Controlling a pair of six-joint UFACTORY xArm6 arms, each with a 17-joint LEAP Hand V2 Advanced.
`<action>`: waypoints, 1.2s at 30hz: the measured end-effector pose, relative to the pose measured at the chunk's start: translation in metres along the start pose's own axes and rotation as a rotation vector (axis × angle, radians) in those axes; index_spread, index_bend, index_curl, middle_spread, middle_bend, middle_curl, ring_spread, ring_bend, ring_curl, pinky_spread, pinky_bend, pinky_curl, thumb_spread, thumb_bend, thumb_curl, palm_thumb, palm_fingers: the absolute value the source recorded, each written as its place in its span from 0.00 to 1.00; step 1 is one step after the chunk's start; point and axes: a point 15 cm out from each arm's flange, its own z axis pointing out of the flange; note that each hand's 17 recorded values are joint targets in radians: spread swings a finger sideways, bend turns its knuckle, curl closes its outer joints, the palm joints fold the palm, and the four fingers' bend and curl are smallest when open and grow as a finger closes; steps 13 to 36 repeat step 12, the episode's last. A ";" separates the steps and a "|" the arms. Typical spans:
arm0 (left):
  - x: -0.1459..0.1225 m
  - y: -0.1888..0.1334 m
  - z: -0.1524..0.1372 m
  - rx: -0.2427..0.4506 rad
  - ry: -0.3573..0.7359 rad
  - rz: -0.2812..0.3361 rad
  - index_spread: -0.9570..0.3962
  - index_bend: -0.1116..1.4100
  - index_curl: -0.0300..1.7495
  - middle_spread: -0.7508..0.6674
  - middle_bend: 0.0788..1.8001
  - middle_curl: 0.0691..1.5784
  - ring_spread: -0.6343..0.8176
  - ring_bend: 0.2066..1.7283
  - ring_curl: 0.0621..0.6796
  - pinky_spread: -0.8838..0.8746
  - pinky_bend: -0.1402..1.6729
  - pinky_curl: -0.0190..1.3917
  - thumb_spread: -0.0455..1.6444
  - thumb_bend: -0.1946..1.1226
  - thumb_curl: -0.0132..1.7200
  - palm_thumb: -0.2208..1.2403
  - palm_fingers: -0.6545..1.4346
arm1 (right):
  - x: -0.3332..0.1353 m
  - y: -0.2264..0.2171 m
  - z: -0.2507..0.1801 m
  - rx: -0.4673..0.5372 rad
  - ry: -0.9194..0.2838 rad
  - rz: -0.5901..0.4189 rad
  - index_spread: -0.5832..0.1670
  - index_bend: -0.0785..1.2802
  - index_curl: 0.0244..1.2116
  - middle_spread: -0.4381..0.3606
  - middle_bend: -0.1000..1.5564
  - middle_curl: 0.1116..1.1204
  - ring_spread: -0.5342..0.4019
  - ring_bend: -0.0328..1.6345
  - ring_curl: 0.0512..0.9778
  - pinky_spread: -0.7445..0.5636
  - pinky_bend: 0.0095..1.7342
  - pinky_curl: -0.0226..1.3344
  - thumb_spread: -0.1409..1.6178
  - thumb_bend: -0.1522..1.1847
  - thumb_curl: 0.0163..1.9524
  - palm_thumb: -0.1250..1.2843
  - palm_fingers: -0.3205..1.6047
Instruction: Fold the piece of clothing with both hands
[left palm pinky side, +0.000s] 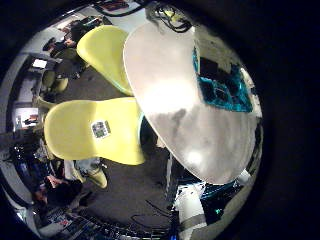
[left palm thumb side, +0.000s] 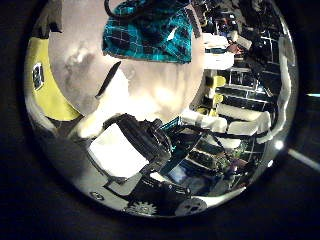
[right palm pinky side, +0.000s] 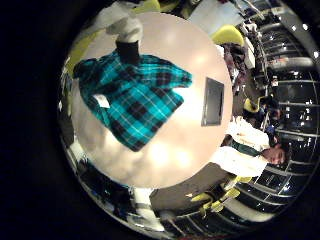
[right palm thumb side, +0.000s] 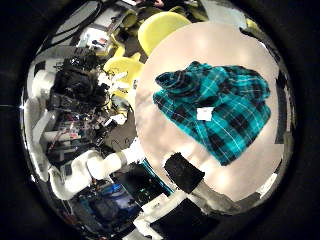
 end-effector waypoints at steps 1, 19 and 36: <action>0.004 -0.001 -0.001 0.001 -0.001 0.002 0.60 0.20 0.28 0.50 0.07 0.27 0.33 0.36 0.40 0.34 0.34 0.52 0.74 0.14 0.21 0.53 0.50 | 0.008 0.014 -0.006 -0.008 -0.001 0.021 0.22 0.18 0.29 0.56 0.25 0.27 0.77 0.50 0.32 0.87 0.48 0.45 0.73 0.10 0.20 0.46 0.19; 0.054 -0.003 -0.005 -0.031 -0.036 -0.032 0.60 0.20 0.29 0.50 0.07 0.27 0.33 0.35 0.39 0.34 0.34 0.52 0.73 0.13 0.21 0.52 0.50 | 0.095 0.147 -0.005 -0.157 -0.010 0.178 0.26 0.20 0.28 0.51 0.25 0.26 0.73 0.47 0.27 0.90 0.39 0.37 0.87 0.23 0.23 0.68 0.25; 0.054 -0.003 -0.005 -0.031 -0.036 -0.032 0.60 0.20 0.29 0.50 0.07 0.27 0.33 0.35 0.39 0.34 0.34 0.52 0.73 0.13 0.21 0.52 0.50 | 0.095 0.147 -0.005 -0.157 -0.010 0.178 0.26 0.20 0.28 0.51 0.25 0.26 0.73 0.47 0.27 0.90 0.39 0.37 0.87 0.23 0.23 0.68 0.25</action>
